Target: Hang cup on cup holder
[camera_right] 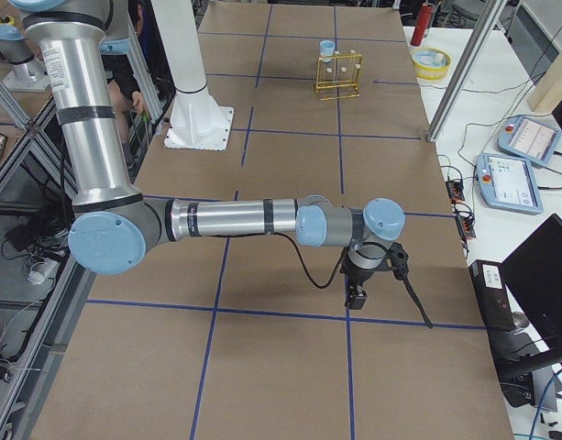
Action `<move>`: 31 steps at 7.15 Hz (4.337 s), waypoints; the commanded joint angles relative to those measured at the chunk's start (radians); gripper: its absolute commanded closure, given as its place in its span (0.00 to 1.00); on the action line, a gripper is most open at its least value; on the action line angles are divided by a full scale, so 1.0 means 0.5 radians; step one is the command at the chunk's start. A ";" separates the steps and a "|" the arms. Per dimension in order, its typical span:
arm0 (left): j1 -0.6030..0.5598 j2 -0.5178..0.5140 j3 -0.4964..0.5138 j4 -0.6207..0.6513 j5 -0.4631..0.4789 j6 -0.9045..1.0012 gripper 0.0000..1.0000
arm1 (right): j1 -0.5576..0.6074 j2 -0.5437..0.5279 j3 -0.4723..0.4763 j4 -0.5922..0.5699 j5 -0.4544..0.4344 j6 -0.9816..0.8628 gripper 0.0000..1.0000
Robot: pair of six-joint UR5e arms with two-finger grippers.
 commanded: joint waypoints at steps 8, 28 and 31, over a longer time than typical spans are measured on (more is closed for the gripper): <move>1.244 0.654 -0.372 -1.515 1.888 -1.350 0.00 | 0.000 0.000 0.000 0.000 0.000 0.000 0.00; 1.933 0.529 0.343 -1.765 3.003 -1.854 0.00 | 0.000 0.000 0.000 0.000 0.000 0.000 0.00; 1.808 0.438 0.429 -1.756 2.881 -1.839 0.00 | 0.000 0.000 0.000 0.000 0.000 0.000 0.00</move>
